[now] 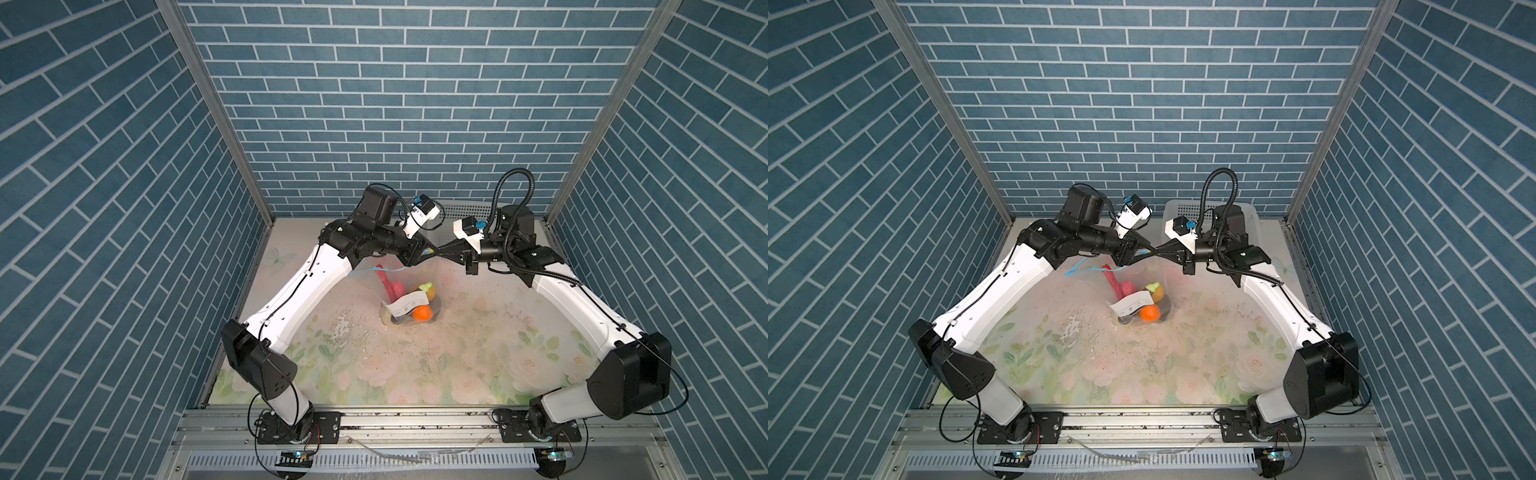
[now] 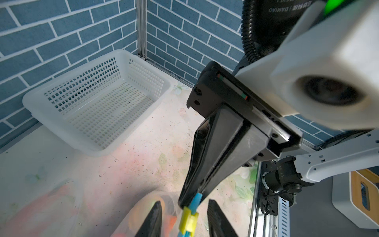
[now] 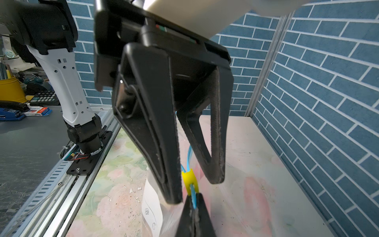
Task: Place the food in the zip-top bag and seal the zipper
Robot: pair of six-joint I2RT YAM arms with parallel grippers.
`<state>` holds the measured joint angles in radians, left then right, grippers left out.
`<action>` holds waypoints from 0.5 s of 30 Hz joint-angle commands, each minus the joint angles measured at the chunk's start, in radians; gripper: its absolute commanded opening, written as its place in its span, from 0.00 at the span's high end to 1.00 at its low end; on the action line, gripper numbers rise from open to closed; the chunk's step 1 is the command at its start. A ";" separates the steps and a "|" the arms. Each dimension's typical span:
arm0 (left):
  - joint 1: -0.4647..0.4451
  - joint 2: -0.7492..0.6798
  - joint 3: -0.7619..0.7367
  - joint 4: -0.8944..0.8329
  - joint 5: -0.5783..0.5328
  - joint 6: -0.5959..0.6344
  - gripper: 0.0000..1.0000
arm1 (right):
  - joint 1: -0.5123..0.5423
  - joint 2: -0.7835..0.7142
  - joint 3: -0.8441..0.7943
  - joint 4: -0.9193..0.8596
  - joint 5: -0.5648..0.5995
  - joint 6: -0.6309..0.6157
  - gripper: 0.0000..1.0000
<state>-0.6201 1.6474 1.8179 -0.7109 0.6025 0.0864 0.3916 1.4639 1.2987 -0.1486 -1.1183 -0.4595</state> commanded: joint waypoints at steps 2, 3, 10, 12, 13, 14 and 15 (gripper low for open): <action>-0.006 -0.011 0.020 -0.011 -0.022 0.040 0.76 | -0.003 -0.005 0.048 0.011 -0.034 0.007 1.00; -0.008 -0.011 0.018 -0.011 -0.024 0.040 0.79 | -0.003 -0.005 0.047 0.011 -0.034 0.006 1.00; -0.008 -0.014 0.012 -0.019 -0.042 0.046 0.91 | -0.003 -0.007 0.048 0.012 -0.032 0.009 1.00; -0.009 -0.017 0.007 -0.020 -0.046 0.048 0.91 | -0.004 -0.007 0.048 0.013 -0.032 0.009 1.00; -0.009 -0.020 0.003 -0.020 -0.048 0.049 0.92 | -0.005 -0.007 0.048 0.012 -0.031 0.009 1.00; -0.009 -0.023 -0.001 -0.021 -0.053 0.050 0.91 | -0.005 -0.008 0.048 0.013 -0.031 0.009 1.00; -0.009 -0.028 -0.008 -0.020 -0.057 0.052 0.91 | -0.006 -0.008 0.048 0.013 -0.031 0.009 1.00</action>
<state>-0.6289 1.6463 1.8175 -0.7132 0.5789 0.1246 0.3901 1.4643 1.2987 -0.1493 -1.1141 -0.4492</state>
